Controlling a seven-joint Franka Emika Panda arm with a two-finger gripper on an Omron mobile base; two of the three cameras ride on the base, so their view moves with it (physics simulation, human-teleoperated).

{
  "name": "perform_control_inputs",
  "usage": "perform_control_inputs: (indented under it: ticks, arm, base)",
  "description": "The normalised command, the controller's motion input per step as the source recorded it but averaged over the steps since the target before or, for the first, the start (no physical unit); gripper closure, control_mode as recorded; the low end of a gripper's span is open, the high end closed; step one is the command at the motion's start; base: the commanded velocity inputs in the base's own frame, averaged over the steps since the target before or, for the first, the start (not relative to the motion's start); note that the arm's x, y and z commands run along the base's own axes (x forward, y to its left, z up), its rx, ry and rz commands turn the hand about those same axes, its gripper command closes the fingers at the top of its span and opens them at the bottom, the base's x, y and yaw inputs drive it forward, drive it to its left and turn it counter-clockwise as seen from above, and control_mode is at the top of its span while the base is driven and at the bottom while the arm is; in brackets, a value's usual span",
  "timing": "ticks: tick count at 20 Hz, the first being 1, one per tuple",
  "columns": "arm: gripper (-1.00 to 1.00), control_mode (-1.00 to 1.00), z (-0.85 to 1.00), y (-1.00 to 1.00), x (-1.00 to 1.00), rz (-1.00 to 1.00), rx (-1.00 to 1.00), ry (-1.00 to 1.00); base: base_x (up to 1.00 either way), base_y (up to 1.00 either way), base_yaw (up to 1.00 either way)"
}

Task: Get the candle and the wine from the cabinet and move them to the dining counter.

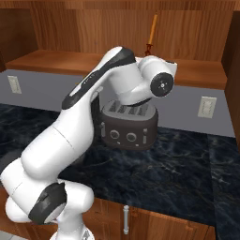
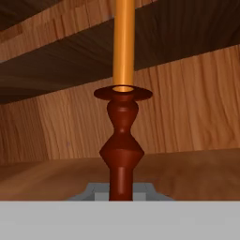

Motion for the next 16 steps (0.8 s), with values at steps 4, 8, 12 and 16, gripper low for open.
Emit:
perform_control_inputs:
  ticks: [4,8,12,16]
  arm:
    - [1.00,-1.00,0.03,0.19,-0.68,0.06,-0.12,0.00]
    - [1.00,-1.00,-0.13,0.34,-0.62,0.08,-0.09,0.00]
    - [1.00,-1.00,-0.24,0.43,-0.56,0.03,-0.03,0.00]
    - [1.00,-1.00,-0.27,0.45,-0.60,0.00,0.00,-0.08]
  base:
    - [0.00,0.00,0.00]
    - [0.00,0.00,0.00]
    - [0.00,0.00,0.00]
    - [0.00,0.00,0.00]
